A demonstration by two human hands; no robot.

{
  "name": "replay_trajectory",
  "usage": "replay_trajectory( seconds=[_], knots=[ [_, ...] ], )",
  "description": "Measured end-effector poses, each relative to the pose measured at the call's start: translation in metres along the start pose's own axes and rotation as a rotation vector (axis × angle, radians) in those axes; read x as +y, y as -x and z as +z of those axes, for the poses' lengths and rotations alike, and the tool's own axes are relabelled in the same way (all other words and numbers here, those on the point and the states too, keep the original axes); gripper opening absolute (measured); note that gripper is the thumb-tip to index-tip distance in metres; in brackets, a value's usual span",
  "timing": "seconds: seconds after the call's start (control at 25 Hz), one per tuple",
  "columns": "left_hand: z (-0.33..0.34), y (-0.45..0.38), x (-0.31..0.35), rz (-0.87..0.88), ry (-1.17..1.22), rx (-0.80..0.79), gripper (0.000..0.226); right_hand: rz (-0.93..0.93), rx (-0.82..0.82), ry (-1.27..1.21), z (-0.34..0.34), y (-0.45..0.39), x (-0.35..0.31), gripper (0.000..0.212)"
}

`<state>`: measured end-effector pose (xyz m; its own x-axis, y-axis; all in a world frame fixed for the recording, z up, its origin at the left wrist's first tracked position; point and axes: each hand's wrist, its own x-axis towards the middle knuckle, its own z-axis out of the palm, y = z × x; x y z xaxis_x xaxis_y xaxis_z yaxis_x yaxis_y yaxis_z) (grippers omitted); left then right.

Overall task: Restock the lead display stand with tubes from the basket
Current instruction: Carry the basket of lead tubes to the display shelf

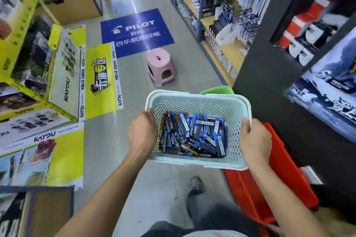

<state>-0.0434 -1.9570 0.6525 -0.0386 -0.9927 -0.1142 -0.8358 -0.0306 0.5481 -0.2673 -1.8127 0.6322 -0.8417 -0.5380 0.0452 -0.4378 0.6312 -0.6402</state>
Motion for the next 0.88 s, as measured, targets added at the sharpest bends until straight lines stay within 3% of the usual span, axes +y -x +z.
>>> replay_trajectory(
  seconds=[0.24, 0.48, 0.68, 0.88],
  knots=[
    [0.013, -0.192, 0.079, 0.011, -0.018, 0.024, 0.047, 0.016, 0.028, 0.006, 0.064, -0.166, -0.097, 0.038],
    [0.038, -0.385, 0.132, 0.051, -0.022, -0.057, 0.045, 0.09, 0.056, 0.042, 0.16, -0.302, -0.176, 0.039],
    [0.056, -0.564, 0.174, 0.165, -0.055, -0.129, 0.039, 0.2, 0.131, 0.08, 0.251, -0.406, -0.252, 0.041],
    [0.065, -0.696, 0.238, 0.256, -0.075, -0.195, 0.039, 0.324, 0.175, 0.102, 0.294, -0.497, -0.313, 0.041]
  ],
)
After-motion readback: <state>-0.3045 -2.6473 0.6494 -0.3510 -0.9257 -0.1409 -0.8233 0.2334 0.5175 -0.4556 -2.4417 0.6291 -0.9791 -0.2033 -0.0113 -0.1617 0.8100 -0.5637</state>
